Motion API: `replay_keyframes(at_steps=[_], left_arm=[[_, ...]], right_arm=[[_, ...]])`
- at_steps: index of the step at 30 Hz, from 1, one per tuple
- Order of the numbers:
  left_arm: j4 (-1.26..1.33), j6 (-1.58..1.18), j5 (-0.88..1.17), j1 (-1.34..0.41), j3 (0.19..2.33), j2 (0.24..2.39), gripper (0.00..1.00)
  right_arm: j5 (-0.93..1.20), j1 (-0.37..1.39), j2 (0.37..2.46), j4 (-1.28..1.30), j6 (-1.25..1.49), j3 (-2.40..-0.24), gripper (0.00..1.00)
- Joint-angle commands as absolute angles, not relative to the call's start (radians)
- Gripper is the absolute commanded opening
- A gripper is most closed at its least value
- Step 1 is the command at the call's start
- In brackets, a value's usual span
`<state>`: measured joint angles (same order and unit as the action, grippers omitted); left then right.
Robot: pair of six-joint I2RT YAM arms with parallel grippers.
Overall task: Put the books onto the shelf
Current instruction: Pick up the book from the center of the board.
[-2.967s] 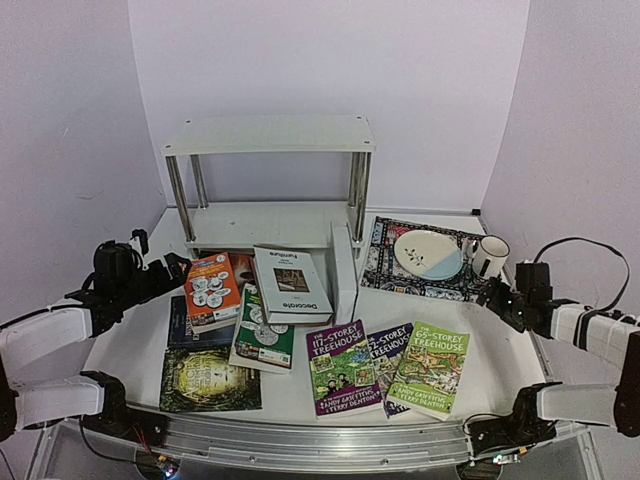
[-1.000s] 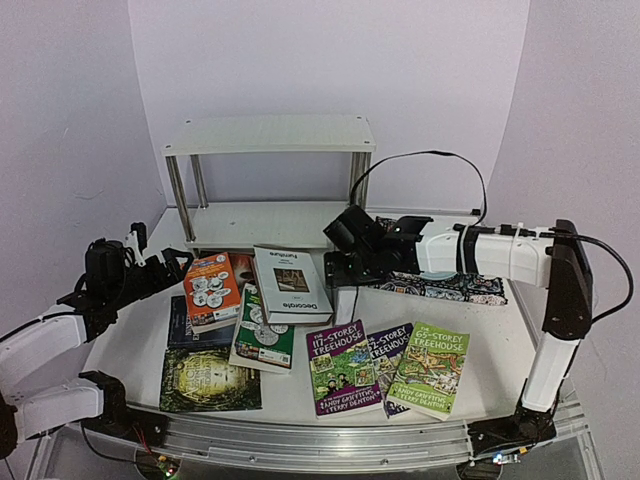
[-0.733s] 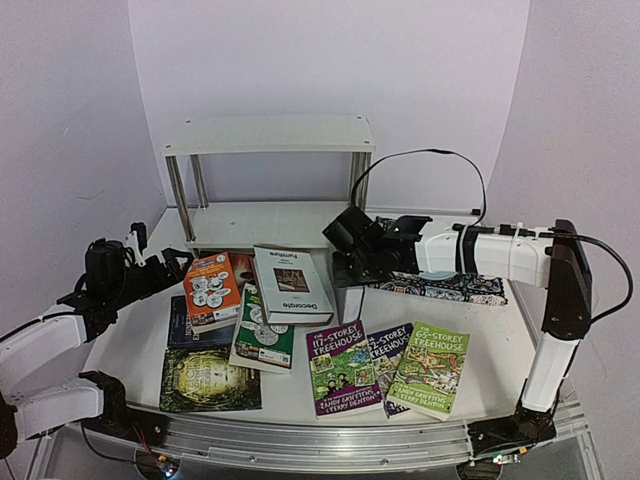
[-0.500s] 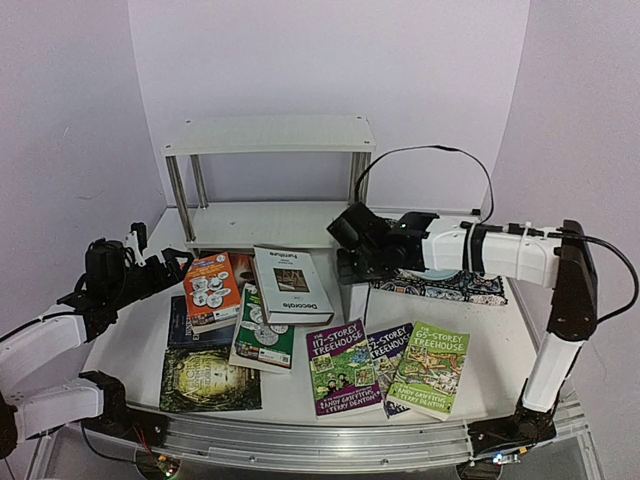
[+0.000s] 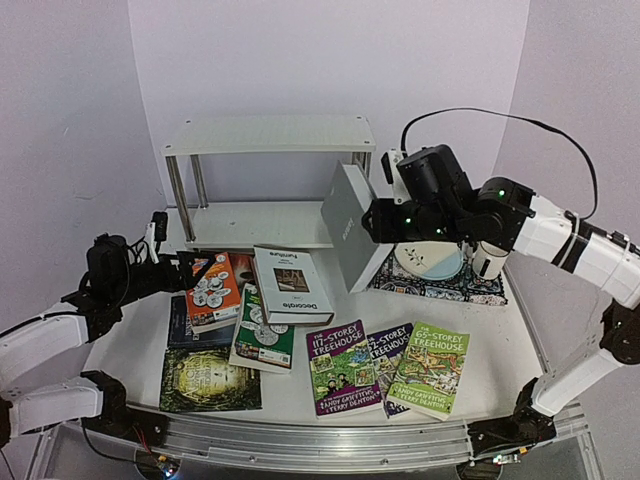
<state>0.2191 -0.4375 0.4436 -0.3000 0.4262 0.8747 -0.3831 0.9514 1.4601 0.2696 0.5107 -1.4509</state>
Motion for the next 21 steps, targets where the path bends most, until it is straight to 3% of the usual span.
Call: replay_keyframes(at_steps=[1, 9, 21], left_arm=[[0.334, -0.318, 0.41, -0.411, 0.502, 0.882, 1.0], [0.388, -0.07, 0.326, -0.549, 0.551, 0.916, 1.0], [0.538, 0.703, 0.255, -0.84, 0.576, 1.142, 1.0]], right_arm=[[-0.179, 0.893, 1.461, 0.271, 0.553, -1.437, 0.33], [0.357, 0.669, 1.444, 0.093, 0.802, -1.28, 0.32], [0.591, 0.549, 1.438, 0.046, 1.191, -1.249, 0.3]])
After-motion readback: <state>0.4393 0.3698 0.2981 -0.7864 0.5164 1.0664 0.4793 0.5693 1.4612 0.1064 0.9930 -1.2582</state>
